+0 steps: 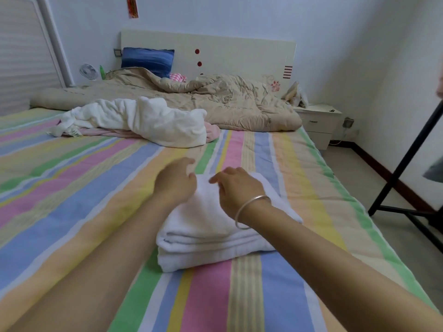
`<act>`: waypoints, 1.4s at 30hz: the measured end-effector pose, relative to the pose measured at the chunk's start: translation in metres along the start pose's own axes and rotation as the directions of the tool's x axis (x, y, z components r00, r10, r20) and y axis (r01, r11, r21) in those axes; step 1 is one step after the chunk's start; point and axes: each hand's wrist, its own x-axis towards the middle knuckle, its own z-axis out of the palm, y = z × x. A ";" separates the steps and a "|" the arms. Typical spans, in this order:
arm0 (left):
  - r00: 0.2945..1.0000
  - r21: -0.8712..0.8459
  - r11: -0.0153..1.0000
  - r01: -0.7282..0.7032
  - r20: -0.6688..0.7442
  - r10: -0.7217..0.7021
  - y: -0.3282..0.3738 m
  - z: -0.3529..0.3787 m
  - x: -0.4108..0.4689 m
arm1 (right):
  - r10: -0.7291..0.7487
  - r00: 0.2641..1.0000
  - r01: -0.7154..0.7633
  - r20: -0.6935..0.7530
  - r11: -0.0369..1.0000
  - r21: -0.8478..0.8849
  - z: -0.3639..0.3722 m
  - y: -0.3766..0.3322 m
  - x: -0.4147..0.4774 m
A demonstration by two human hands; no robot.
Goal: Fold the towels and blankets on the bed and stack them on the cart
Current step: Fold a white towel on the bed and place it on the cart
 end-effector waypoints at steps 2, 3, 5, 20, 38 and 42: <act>0.979 0.232 0.971 -0.056 0.205 0.007 -0.005 0.036 -0.010 | -0.039 0.987 0.047 0.154 0.998 -0.049 0.030 0.009 0.021; 0.959 0.336 0.940 -0.061 0.281 -0.038 -0.011 0.054 -0.020 | 0.012 0.964 0.014 0.265 0.995 -0.098 0.046 0.018 0.024; 0.942 0.422 0.905 -0.061 0.324 -0.088 -0.024 0.082 -0.039 | 0.155 0.891 -0.104 0.427 0.984 -0.142 0.076 0.046 0.018; 0.909 -0.352 0.880 0.318 -0.151 -0.389 -0.044 0.052 -0.072 | 0.681 0.565 -0.792 0.466 0.606 0.073 0.056 0.142 -0.024; 0.746 -0.521 0.548 0.654 0.564 -0.355 -0.121 -0.057 -0.090 | 0.682 0.578 -0.804 0.448 0.382 0.456 0.076 0.037 -0.057; 0.749 -0.513 0.546 0.662 0.468 -0.469 -0.182 -0.102 -0.111 | 0.656 0.619 -0.768 0.432 0.392 0.506 0.084 -0.044 -0.045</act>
